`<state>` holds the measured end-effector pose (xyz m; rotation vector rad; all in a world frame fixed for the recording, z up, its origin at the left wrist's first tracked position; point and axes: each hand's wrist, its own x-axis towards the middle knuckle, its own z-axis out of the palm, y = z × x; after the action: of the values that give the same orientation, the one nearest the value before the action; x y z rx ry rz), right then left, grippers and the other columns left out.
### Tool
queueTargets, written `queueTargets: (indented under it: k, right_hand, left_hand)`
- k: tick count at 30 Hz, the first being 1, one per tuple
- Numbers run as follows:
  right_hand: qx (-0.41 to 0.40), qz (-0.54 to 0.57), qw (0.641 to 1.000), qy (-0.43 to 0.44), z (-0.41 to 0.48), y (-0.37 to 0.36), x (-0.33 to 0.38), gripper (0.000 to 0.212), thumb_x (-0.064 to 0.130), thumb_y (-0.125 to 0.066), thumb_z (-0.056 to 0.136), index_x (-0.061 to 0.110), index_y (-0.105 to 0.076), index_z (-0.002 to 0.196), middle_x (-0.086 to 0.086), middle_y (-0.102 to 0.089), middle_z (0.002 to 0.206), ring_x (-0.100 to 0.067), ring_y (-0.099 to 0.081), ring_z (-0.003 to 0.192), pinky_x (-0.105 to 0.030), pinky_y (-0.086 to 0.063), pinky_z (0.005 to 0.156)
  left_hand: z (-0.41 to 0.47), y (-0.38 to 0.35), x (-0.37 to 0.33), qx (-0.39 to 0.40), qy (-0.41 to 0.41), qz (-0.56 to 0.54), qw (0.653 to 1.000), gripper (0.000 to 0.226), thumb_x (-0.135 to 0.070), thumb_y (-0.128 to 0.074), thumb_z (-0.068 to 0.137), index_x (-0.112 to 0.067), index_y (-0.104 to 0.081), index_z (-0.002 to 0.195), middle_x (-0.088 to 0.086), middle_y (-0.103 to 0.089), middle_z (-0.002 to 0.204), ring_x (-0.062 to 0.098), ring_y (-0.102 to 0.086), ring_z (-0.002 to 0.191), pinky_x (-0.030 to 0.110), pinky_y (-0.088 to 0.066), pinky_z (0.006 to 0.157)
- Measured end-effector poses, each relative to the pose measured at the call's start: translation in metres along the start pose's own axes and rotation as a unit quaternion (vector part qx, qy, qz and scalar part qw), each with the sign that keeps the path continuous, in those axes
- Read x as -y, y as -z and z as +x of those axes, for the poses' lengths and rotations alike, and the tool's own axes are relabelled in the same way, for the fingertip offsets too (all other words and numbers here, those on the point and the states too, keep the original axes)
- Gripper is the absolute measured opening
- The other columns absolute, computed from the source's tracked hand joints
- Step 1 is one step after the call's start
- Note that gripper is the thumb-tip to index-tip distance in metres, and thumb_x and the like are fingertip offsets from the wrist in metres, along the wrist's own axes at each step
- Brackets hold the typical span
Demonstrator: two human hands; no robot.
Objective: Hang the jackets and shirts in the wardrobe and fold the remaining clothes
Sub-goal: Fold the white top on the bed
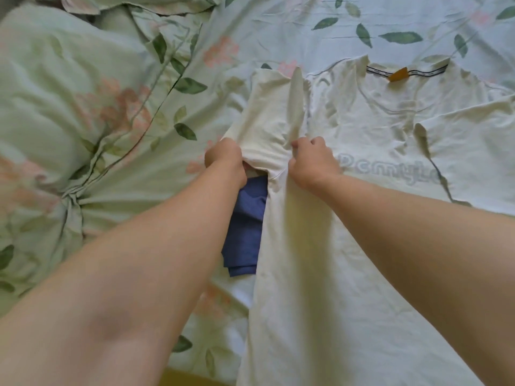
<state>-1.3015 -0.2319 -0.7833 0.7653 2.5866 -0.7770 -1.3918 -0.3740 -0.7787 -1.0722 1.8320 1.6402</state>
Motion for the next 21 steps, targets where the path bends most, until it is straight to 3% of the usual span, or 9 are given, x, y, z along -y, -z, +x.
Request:
queueTargets:
  k: [4,8,10,11,13,15,18,19,21]
  right_hand:
    - [0.009,-0.023,0.999,-0.024,0.000,-0.003,0.007,0.046,0.020,-0.047,0.097,0.017,-0.042,0.143,-0.013,-0.037,0.139,-0.034,-0.042,0.125,-0.043,-0.042,0.097]
    - [0.029,0.003,0.999,-0.019,-0.002,0.001,0.006,0.053,0.019,-0.049,0.095,0.020,-0.041,0.147,-0.012,-0.038,0.144,-0.035,-0.041,0.130,-0.043,-0.041,0.103]
    - [0.040,0.092,0.995,-0.029,0.000,0.007,0.002,0.050,0.017,-0.050,0.094,0.019,-0.051,0.144,-0.010,-0.049,0.140,-0.031,-0.049,0.126,-0.039,-0.045,0.106]
    - [0.046,0.176,0.982,-0.042,0.001,0.011,-0.002,0.041,0.016,-0.050,0.094,0.017,-0.060,0.134,-0.009,-0.059,0.128,-0.028,-0.058,0.114,-0.035,-0.051,0.097]
    - [0.071,0.391,0.912,-0.106,0.000,0.021,-0.010,0.018,0.022,-0.049,0.099,0.013,-0.064,0.104,-0.005,-0.060,0.088,-0.020,-0.056,0.072,-0.024,-0.047,0.057]
    - [0.073,0.539,0.820,-0.178,0.000,0.038,-0.023,0.030,0.040,-0.047,0.104,0.013,-0.059,0.099,-0.004,-0.058,0.071,-0.018,-0.053,0.055,-0.024,-0.036,0.050]
    - [0.000,0.608,0.747,-0.271,-0.002,0.061,-0.060,0.052,0.063,-0.042,0.100,0.015,-0.063,0.102,-0.004,-0.071,0.070,-0.021,-0.070,0.057,-0.036,-0.060,0.063]
    - [-0.012,0.617,0.732,-0.289,-0.003,0.066,-0.073,0.059,0.070,-0.041,0.096,0.016,-0.064,0.103,-0.005,-0.073,0.081,-0.023,-0.073,0.067,-0.042,-0.062,0.072]
    - [-0.010,0.611,0.733,-0.300,-0.005,0.073,-0.096,0.073,0.082,-0.042,0.086,0.016,-0.064,0.112,-0.008,-0.071,0.106,-0.030,-0.073,0.089,-0.050,-0.059,0.085]
  left_hand:
    - [0.002,0.004,-0.015,0.056,0.025,-0.013,0.998,0.046,0.012,-0.046,0.076,-0.004,-0.064,0.116,0.018,-0.065,0.119,0.036,-0.066,0.104,0.047,-0.060,0.088]
    - [-0.005,-0.004,-0.029,0.154,0.049,0.009,0.987,0.035,-0.010,-0.065,0.087,-0.006,-0.066,0.122,0.012,-0.074,0.110,0.030,-0.074,0.098,0.042,-0.063,0.080]
    - [-0.009,-0.014,-0.030,0.139,-0.043,0.068,0.987,0.035,-0.017,-0.066,0.092,-0.008,-0.066,0.127,0.010,-0.074,0.111,0.029,-0.072,0.100,0.041,-0.062,0.084]
    - [-0.015,-0.019,-0.028,0.113,-0.144,0.121,0.976,0.035,-0.019,-0.064,0.095,-0.011,-0.066,0.129,0.007,-0.073,0.116,0.027,-0.070,0.105,0.039,-0.059,0.091]
    - [-0.038,-0.029,-0.014,0.102,-0.397,0.246,0.878,0.037,-0.022,-0.057,0.098,-0.020,-0.066,0.134,0.002,-0.071,0.122,0.021,-0.066,0.113,0.033,-0.053,0.097]
    - [-0.065,-0.040,0.010,0.165,-0.562,0.357,0.727,0.043,-0.020,-0.055,0.096,-0.030,-0.063,0.137,0.003,-0.070,0.117,0.024,-0.065,0.106,0.035,-0.053,0.088]
    - [-0.094,-0.056,0.051,0.243,-0.598,0.542,0.538,0.052,-0.025,-0.054,0.098,-0.036,-0.048,0.148,0.004,-0.061,0.114,0.031,-0.064,0.098,0.040,-0.052,0.076]
    - [-0.098,-0.059,0.061,0.259,-0.586,0.581,0.503,0.052,-0.030,-0.052,0.101,-0.035,-0.043,0.152,0.004,-0.061,0.120,0.032,-0.064,0.101,0.040,-0.051,0.078]
    - [-0.101,-0.063,0.070,0.274,-0.572,0.606,0.480,0.053,-0.047,-0.047,0.102,-0.029,-0.041,0.152,0.002,-0.065,0.127,0.029,-0.065,0.107,0.039,-0.051,0.082]
